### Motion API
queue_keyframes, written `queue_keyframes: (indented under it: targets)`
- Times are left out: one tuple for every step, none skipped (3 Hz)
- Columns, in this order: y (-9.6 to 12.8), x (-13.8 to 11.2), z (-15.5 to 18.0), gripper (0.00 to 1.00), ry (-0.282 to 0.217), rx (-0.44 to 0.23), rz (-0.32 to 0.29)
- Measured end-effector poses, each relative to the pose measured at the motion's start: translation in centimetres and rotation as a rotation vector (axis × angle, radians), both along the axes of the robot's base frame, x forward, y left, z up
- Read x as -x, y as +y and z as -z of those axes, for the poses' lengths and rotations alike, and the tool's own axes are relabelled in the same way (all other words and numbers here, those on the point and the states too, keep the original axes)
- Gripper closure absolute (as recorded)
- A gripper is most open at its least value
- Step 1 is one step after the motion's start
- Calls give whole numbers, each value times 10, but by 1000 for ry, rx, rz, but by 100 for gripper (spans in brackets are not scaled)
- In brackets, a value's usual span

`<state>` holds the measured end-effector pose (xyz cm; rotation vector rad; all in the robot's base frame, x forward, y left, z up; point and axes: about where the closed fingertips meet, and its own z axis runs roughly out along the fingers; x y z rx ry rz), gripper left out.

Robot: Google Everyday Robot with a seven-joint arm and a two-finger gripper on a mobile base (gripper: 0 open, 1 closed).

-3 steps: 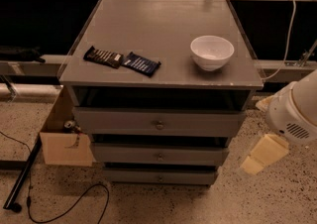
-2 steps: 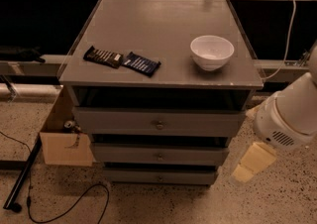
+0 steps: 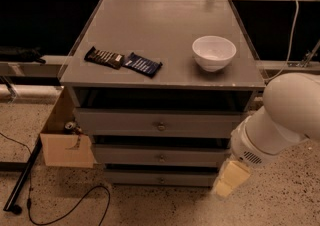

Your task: Open middle drawer

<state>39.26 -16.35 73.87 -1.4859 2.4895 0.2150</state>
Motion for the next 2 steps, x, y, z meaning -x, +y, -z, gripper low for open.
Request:
queue_keyframes:
  targets:
    - [8,-22,51,0,-18,28,-2]
    - [8,-22,54,0,-14,16,-3]
